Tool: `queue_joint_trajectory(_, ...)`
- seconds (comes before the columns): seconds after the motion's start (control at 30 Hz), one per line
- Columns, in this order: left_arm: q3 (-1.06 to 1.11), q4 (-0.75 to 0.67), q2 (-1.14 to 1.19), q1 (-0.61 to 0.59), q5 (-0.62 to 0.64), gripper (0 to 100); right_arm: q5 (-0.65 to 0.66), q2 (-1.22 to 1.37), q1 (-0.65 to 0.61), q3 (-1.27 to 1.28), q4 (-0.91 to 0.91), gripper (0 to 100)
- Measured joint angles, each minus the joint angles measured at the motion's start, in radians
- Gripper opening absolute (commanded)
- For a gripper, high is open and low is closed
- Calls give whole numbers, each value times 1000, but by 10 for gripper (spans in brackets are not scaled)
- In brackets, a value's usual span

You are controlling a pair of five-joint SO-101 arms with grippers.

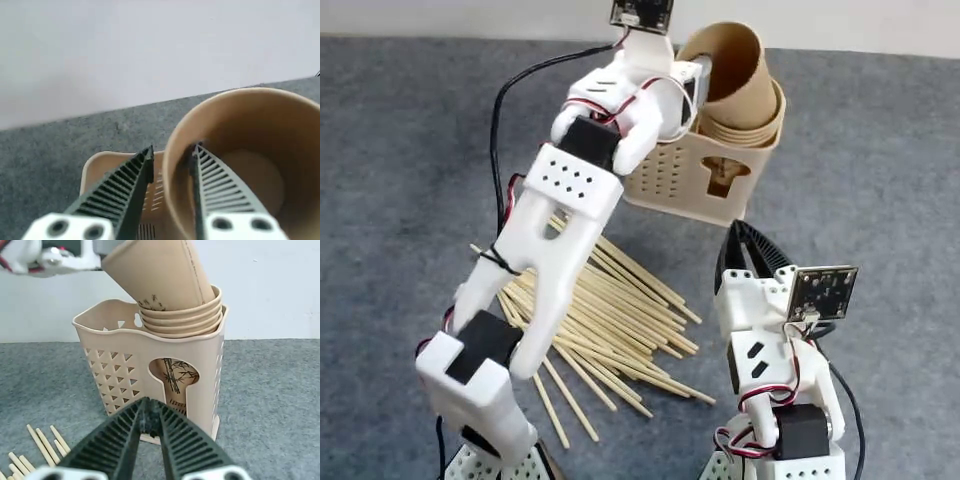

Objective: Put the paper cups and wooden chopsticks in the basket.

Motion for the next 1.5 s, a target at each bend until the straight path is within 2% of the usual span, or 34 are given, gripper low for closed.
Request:
queue_joint_trajectory(0.2,0,0,-3,17,0,130,0,0,0,0,0,6)
queue_joint_trajectory(0.5,0,-48,-60,107,0,127,0,0,0,0,0,6)
queue_joint_trajectory(0.77,0,-49,-60,104,0,127,0,0,0,0,0,6)
queue_joint_trajectory(0.83,0,2,-69,104,-5,126,0,0,0,0,0,6)
queue_joint_trajectory(0.97,0,146,-126,104,-132,126,0,0,0,0,0,6)
queue_joint_trajectory(1.07,0,276,-175,104,-181,126,0,0,0,0,0,6)
queue_joint_trajectory(1.27,0,549,-278,84,-190,126,0,0,0,0,0,6)
queue_joint_trajectory(1.5,0,779,-387,-20,-190,126,0,0,0,0,0,6)
